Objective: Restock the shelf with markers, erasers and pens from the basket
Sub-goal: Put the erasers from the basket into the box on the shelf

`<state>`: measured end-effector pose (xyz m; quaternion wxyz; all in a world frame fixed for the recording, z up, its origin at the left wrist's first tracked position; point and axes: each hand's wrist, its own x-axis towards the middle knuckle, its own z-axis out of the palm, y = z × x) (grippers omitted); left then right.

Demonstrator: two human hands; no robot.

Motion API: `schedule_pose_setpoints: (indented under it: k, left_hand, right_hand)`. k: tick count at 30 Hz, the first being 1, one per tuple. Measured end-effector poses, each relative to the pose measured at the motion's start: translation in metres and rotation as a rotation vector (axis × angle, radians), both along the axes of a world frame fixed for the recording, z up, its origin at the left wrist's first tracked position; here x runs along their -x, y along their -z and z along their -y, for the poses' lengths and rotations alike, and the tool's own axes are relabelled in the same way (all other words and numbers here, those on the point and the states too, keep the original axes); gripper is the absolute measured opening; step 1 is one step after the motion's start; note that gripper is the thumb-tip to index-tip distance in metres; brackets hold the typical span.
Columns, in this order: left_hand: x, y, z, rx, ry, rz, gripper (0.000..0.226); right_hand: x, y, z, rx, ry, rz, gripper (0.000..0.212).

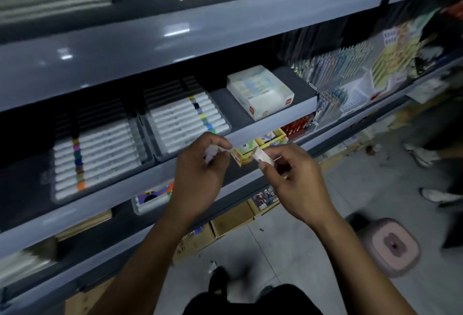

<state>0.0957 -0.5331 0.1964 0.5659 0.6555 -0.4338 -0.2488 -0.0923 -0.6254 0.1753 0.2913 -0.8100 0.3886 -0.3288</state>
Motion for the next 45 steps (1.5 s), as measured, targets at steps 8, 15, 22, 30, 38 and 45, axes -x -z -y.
schedule_pose_setpoints:
  k: [8, 15, 22, 30, 38, 45]
  left_hand:
    - [0.020, -0.005, 0.058, -0.023, -0.168, 0.293, 0.014]
    - [0.053, -0.011, 0.104, -0.055, -0.351, 0.394, 0.015]
    - [0.070, -0.009, 0.124, -0.134, -0.494, 0.463, 0.023]
    - [0.069, -0.003, 0.127, -0.193, -0.503, 0.510, 0.020]
    - [0.069, -0.006, 0.127, -0.202, -0.489, 0.530, 0.019]
    - [0.067, -0.005, 0.126, -0.194, -0.455, 0.522, 0.017]
  right_hand:
    - [-0.005, -0.017, 0.083, 0.081, -0.180, 0.110, 0.020]
    - [-0.007, -0.035, 0.159, 0.050, -0.371, 0.101, 0.020]
    - [-0.021, -0.053, 0.208, 0.196, -0.508, 0.015, 0.012]
    - [-0.049, -0.065, 0.223, 0.272, -0.617, -0.274, 0.011]
    - [-0.071, -0.066, 0.220, 0.251, -0.653, -0.453, 0.011]
    - [-0.078, -0.056, 0.215, 0.231, -0.563, -0.362, 0.019]
